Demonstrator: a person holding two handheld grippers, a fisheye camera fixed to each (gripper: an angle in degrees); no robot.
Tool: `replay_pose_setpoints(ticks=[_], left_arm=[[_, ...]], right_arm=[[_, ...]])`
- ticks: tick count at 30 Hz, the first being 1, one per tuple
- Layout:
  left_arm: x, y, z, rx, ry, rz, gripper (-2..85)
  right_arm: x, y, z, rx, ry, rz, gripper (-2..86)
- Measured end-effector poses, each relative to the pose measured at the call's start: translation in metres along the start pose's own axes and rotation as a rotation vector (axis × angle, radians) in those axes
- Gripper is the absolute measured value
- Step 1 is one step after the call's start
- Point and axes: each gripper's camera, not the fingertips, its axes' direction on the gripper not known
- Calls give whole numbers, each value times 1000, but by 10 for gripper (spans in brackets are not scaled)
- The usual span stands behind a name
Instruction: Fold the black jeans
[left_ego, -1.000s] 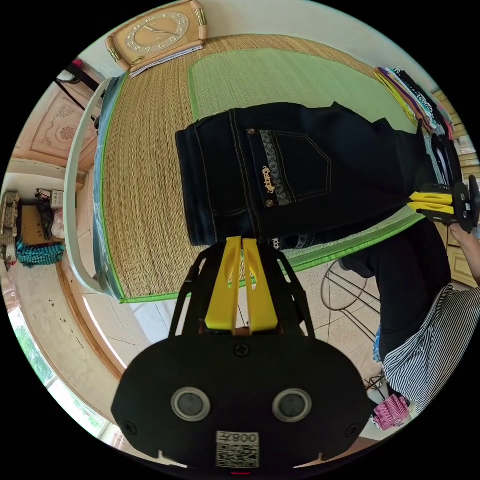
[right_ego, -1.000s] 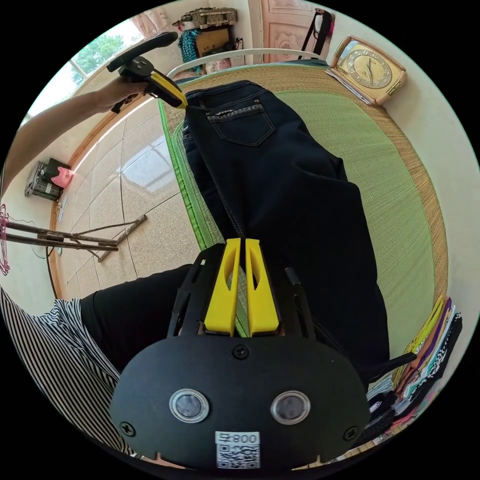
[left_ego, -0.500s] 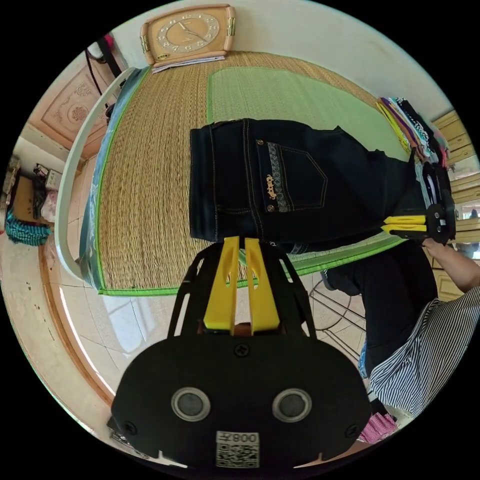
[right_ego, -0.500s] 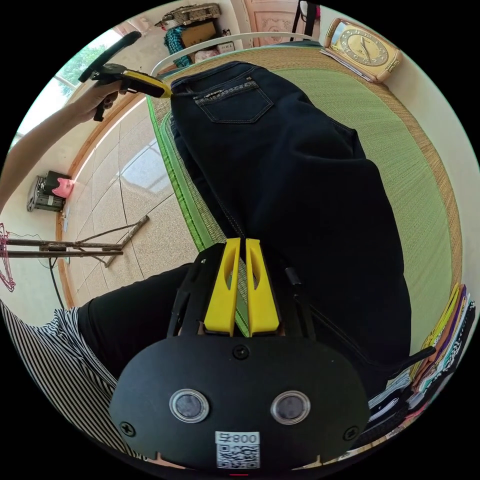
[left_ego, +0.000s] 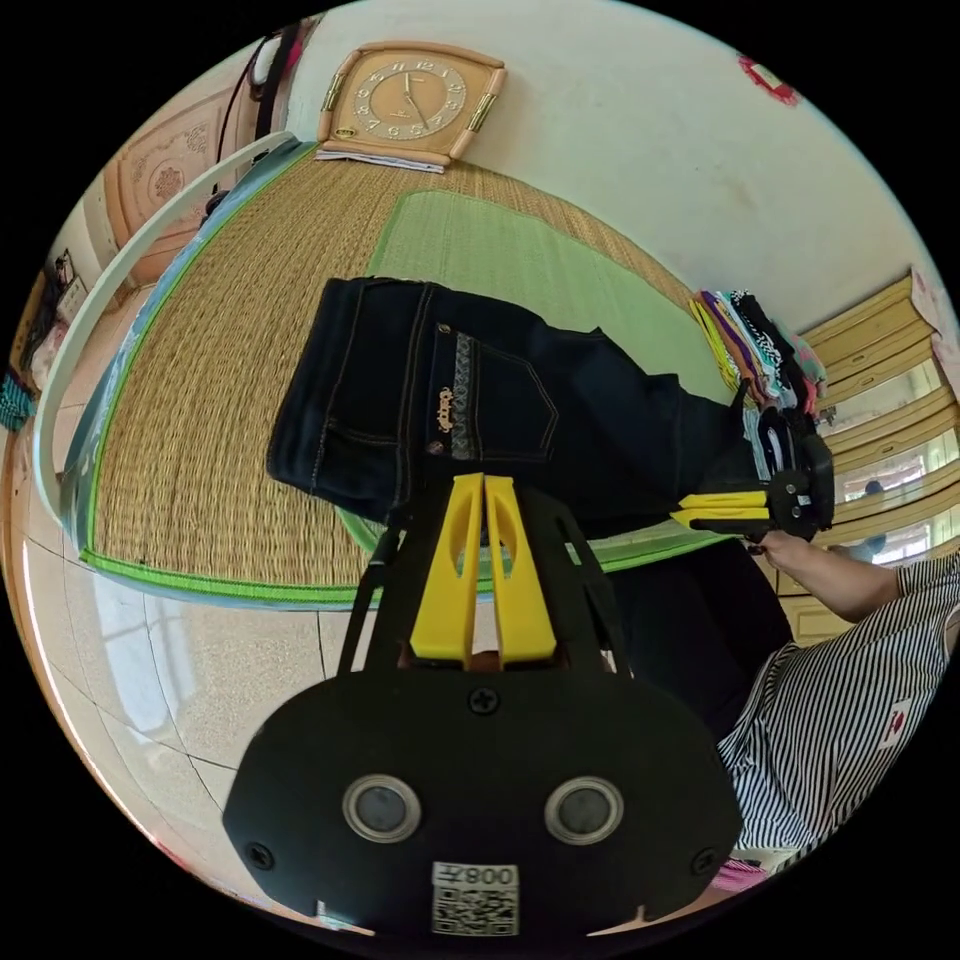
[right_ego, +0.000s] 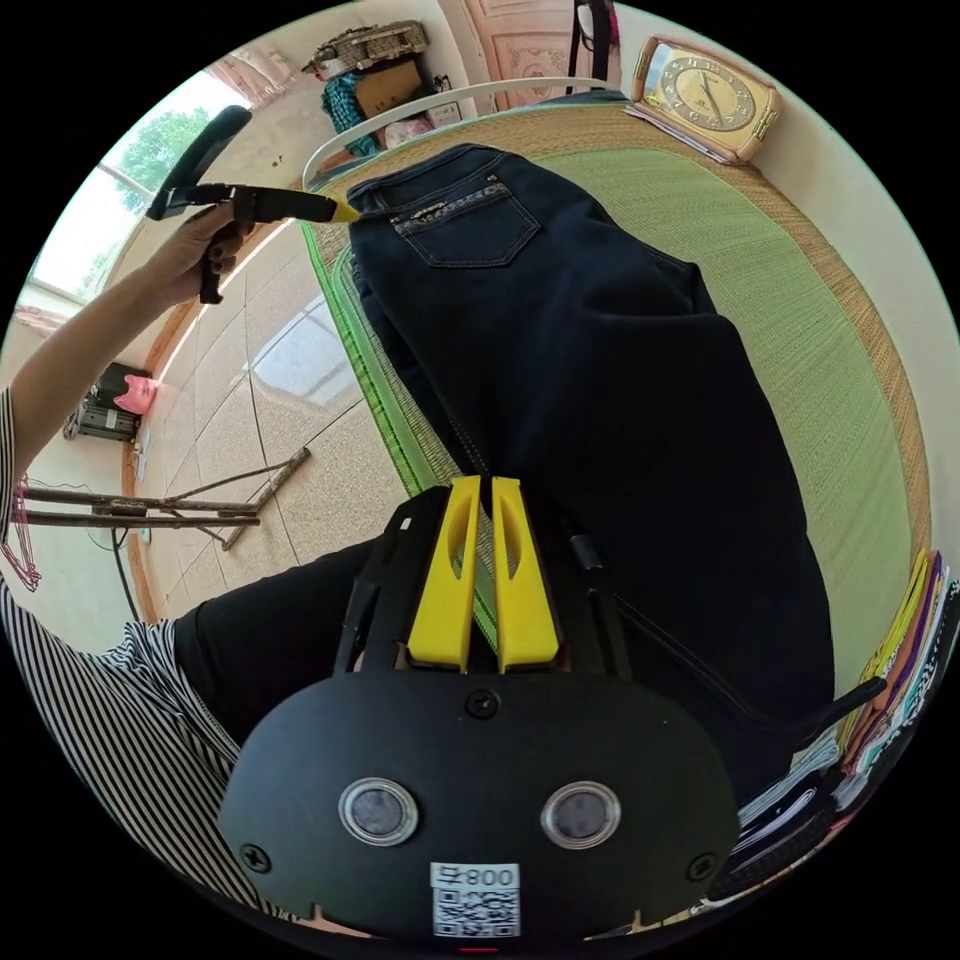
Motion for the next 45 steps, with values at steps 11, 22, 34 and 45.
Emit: replay_pose_setpoints(ticks=[11, 22, 34, 45], left_arm=[[51, 12, 43, -87, -50, -37, 0], [163, 9, 81, -150, -6, 47, 12], [426, -46, 140, -183, 109, 531, 72], [587, -97, 196, -321, -83, 682, 51]], right_arm=[[44, 53, 49, 2, -58, 34, 32], [133, 175, 46, 182, -253, 267, 9], [335, 409, 46, 341, -51, 1002, 60], [406, 474, 115, 274, -104, 1129, 51]])
